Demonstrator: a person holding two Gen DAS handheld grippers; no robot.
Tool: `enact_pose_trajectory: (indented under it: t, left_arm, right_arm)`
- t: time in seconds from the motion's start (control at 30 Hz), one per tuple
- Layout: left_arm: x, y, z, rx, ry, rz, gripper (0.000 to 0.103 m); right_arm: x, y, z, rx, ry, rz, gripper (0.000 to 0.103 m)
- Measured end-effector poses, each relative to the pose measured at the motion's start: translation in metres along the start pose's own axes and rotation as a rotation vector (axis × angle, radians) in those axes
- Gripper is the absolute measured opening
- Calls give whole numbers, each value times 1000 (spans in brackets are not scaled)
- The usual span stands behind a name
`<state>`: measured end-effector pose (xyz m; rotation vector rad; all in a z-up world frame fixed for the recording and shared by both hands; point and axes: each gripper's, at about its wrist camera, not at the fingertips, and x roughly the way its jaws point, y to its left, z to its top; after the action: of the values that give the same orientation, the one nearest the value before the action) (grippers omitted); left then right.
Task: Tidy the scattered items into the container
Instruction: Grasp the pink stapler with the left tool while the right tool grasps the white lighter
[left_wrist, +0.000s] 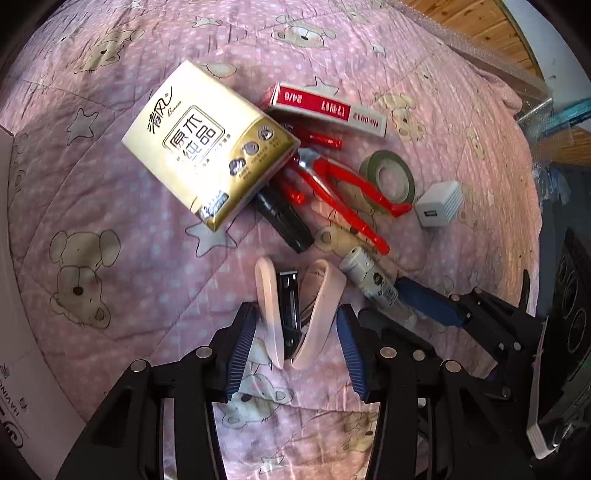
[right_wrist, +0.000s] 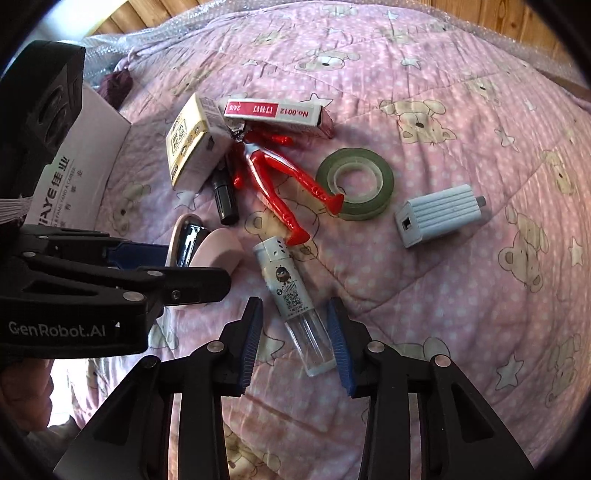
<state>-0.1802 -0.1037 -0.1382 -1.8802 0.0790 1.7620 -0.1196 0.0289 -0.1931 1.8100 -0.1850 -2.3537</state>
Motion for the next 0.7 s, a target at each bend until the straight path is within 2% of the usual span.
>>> enact_pose_trajectory:
  t: [0.1, 0.17, 0.27, 0.47, 0.7]
  left_arm:
    - [1, -7, -2, 36, -13, 44, 47]
    - [2, -15, -7, 68, -33, 96, 45]
    - [3, -19, -9, 82, -40, 125, 43]
    - [-1, -16, -9, 81, -37, 107, 42]
    - [-15, -4, -26, 46, -48, 89, 41]
  right_arm:
    - [1, 0, 3, 2, 6, -20, 25]
    - [2, 1, 3, -13, 3, -33, 23]
    - [3, 2, 3, -12, 1, -35, 22]
    - [-3, -6, 1, 52, 2, -10, 19]
    - [-19, -3, -18, 74, 1, 9, 19]
